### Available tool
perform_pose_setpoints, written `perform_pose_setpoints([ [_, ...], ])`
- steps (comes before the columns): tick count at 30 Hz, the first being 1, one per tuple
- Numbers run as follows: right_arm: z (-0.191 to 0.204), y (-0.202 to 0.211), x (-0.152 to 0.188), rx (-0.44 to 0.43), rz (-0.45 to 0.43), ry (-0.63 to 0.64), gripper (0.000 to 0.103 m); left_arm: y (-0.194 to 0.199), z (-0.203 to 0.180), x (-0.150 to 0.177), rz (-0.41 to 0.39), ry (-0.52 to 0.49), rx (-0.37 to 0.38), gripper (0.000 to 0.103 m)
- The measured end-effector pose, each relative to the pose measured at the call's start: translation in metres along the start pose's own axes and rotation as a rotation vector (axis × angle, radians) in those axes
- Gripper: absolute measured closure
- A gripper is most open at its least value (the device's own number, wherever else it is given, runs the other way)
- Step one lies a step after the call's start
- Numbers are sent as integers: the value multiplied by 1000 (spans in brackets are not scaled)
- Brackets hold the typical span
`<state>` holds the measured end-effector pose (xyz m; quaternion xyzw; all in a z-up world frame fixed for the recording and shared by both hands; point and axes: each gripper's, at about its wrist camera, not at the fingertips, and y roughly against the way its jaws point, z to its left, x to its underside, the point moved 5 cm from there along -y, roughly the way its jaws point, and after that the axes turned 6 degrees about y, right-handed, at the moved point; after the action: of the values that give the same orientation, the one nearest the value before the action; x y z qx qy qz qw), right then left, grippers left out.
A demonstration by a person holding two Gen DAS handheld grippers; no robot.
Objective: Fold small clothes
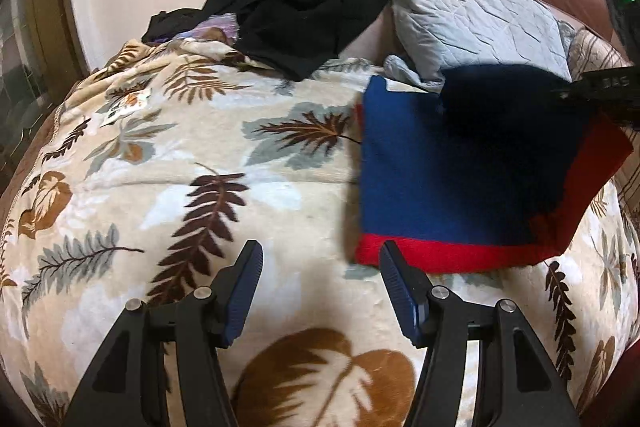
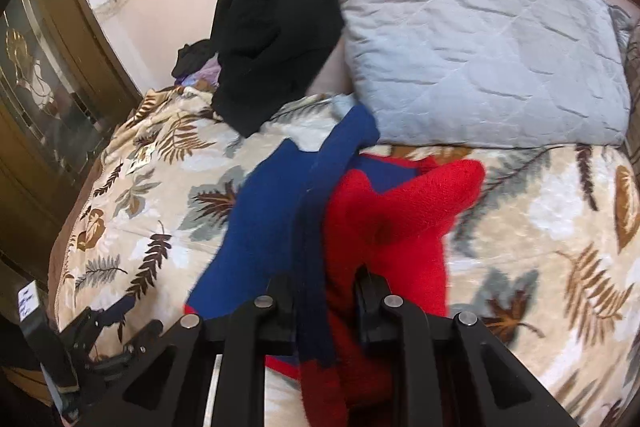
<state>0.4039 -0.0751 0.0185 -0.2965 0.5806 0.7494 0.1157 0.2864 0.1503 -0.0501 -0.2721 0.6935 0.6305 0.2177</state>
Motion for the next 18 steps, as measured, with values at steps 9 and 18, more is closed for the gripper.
perform_pose_setpoints([
  [9, 75, -62, 5, 56, 42, 5, 82, 0, 31, -3, 8, 36, -13, 42],
  [18, 106, -118, 42, 68, 113, 94, 80, -4, 45, -2, 25, 71, -17, 42],
])
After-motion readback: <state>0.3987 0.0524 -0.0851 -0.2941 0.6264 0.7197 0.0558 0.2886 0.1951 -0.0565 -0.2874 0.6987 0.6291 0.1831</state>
